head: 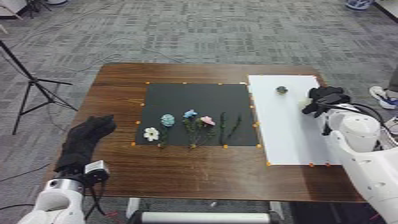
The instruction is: Arrange flowers
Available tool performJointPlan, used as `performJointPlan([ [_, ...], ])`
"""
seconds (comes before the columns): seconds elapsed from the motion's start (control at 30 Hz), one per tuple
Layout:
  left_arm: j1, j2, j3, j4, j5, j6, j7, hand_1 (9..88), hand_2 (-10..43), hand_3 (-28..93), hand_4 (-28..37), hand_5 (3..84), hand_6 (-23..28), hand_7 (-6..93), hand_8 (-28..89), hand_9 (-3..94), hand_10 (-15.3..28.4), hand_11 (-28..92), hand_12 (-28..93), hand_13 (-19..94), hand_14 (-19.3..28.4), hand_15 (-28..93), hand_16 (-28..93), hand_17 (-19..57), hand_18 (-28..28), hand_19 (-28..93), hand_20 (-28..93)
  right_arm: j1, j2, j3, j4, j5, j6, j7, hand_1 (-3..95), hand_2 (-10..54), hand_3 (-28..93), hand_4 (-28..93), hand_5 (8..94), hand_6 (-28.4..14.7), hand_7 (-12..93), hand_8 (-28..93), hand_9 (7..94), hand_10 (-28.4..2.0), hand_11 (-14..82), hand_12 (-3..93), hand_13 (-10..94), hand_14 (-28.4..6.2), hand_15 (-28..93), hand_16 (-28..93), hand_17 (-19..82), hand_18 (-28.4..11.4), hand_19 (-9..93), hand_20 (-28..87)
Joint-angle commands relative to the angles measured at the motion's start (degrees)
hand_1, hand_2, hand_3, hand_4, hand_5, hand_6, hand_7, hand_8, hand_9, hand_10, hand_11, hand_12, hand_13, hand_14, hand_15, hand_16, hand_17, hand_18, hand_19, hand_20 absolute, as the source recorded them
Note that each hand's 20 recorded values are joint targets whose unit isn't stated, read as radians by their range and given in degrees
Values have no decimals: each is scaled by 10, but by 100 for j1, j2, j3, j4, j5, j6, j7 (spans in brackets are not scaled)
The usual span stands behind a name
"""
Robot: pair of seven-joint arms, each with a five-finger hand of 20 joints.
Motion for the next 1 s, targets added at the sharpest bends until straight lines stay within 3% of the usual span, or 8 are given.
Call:
performJointPlan([
  [0.03,50,-46,-20,-47,12,-28,-2,241,129,672,-282,515,18,175,-73,497,139,224,133,377,176,216,-9,39,91,65,130,-47,61,-335,172,95,1085,199,415,-95,714,-264,620,22,243,-82,727,-115,185,169,669,-124,613,320,326,-233,760,537],
  [0.2,63,-47,-23,-49,-1,2,26,241,129,673,-282,515,18,175,-72,497,139,224,134,376,177,216,-9,39,91,65,131,82,279,-552,0,448,1670,220,543,-81,629,-239,742,31,281,11,828,-102,140,239,705,-109,608,341,349,-231,773,540],
  [0.47,56,-39,-11,-47,8,9,27,240,129,674,-282,513,19,174,-72,496,139,224,133,376,177,216,-9,39,91,65,131,498,601,-1120,-861,1203,1852,125,561,-78,623,-239,763,31,275,9,847,-99,125,252,709,-108,610,347,353,-231,776,544],
  [0.8,-18,-40,48,-29,1,35,55,240,129,674,-282,512,20,172,-71,496,139,224,134,376,177,216,-9,39,91,64,131,1516,403,-2472,-1115,1124,1201,-674,560,-71,620,-241,758,36,265,7,840,-93,113,251,700,-106,607,351,347,-226,773,544],
  [1.0,-13,-47,45,-32,-2,64,59,240,129,673,-282,513,20,172,-70,496,139,224,134,377,177,215,-10,39,91,64,131,1515,221,-2662,-1134,965,418,-1057,564,-58,620,-248,746,38,263,-3,831,-89,102,249,689,-105,596,349,339,-220,758,540],
])
